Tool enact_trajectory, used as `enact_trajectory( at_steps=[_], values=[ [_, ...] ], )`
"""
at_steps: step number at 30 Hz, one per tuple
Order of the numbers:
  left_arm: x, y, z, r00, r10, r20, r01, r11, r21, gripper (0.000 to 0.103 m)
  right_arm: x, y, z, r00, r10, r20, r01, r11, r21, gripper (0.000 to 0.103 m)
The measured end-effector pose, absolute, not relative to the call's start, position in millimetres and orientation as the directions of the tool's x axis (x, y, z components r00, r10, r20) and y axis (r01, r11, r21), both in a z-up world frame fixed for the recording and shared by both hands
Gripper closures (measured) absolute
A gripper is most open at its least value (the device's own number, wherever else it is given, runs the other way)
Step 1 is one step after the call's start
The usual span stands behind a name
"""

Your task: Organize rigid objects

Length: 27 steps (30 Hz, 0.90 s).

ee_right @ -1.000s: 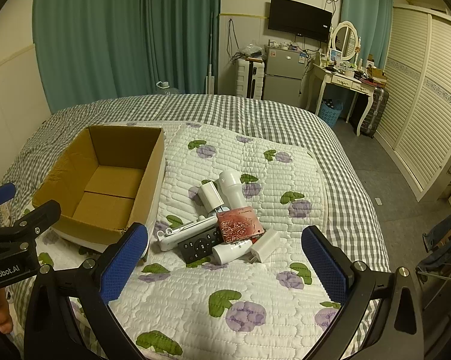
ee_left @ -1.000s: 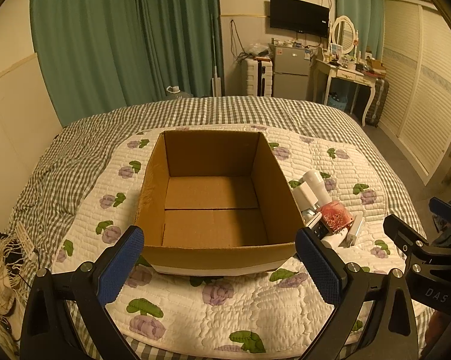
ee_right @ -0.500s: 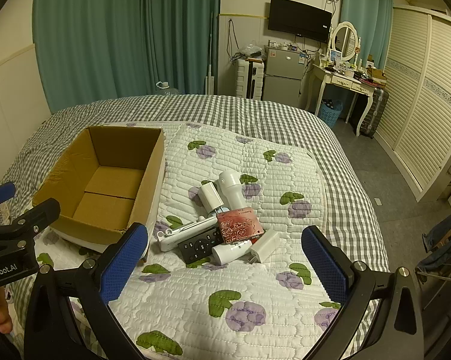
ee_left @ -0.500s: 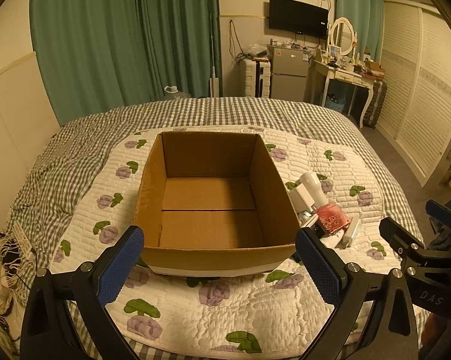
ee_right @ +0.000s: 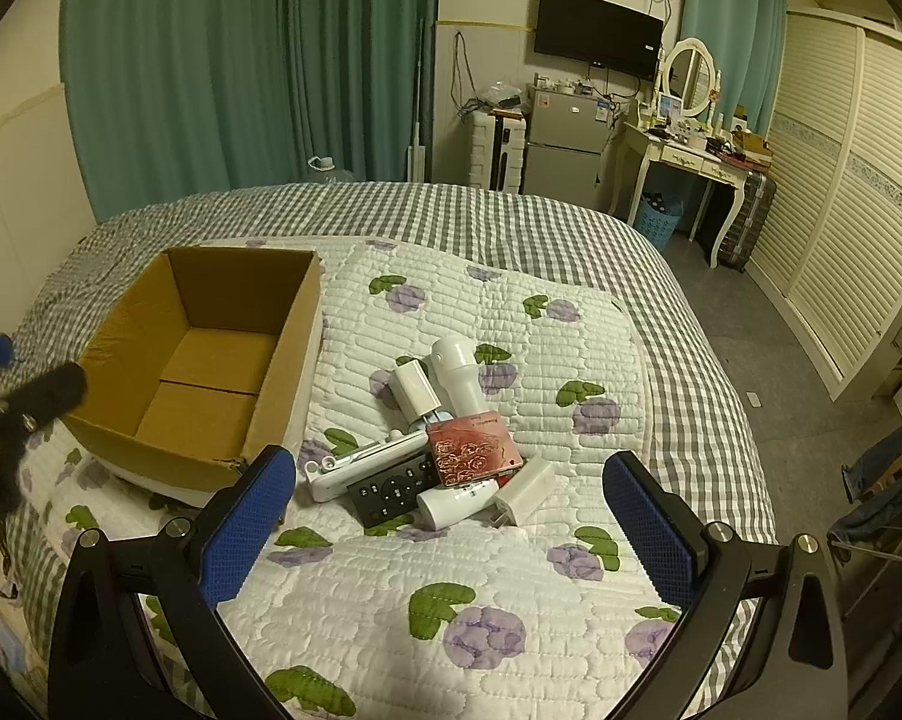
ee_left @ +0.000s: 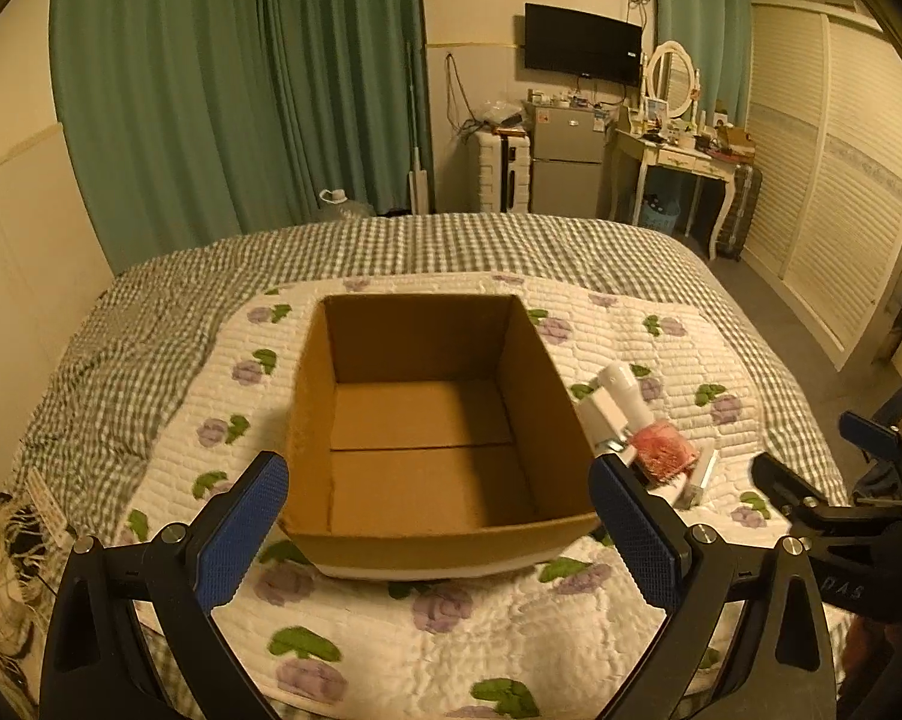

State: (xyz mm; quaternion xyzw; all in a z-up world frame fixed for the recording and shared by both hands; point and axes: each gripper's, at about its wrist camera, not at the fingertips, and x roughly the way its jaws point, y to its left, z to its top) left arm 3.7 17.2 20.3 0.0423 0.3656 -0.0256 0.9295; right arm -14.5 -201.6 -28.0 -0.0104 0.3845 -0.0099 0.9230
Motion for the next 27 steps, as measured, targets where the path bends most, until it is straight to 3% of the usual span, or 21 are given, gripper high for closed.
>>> enact_trajectory(
  at_steps=[16, 22, 27],
  values=[
    [27.2, 44.8, 12.7, 0.702, 0.012, -0.712, 0.047, 0.997, 0.063, 0.002, 4.9, -220.8, -39.2, 0.665, -0.091, -0.741, 0.082, 0.995, -0.048, 0.0],
    [46.6, 76.6, -4.7, 0.66, 0.066, -0.748, -0.009, 0.997, 0.08, 0.003, 22.6, -250.2, -67.3, 0.601, -0.148, -0.785, 0.157, 0.985, -0.066, 0.0],
    [59.5, 88.4, -23.1, 0.612, 0.086, -0.786, -0.014, 0.995, 0.098, 0.01, 43.2, -284.2, -103.0, 0.499, -0.206, -0.842, 0.25, 0.964, -0.089, 0.0]
  ],
)
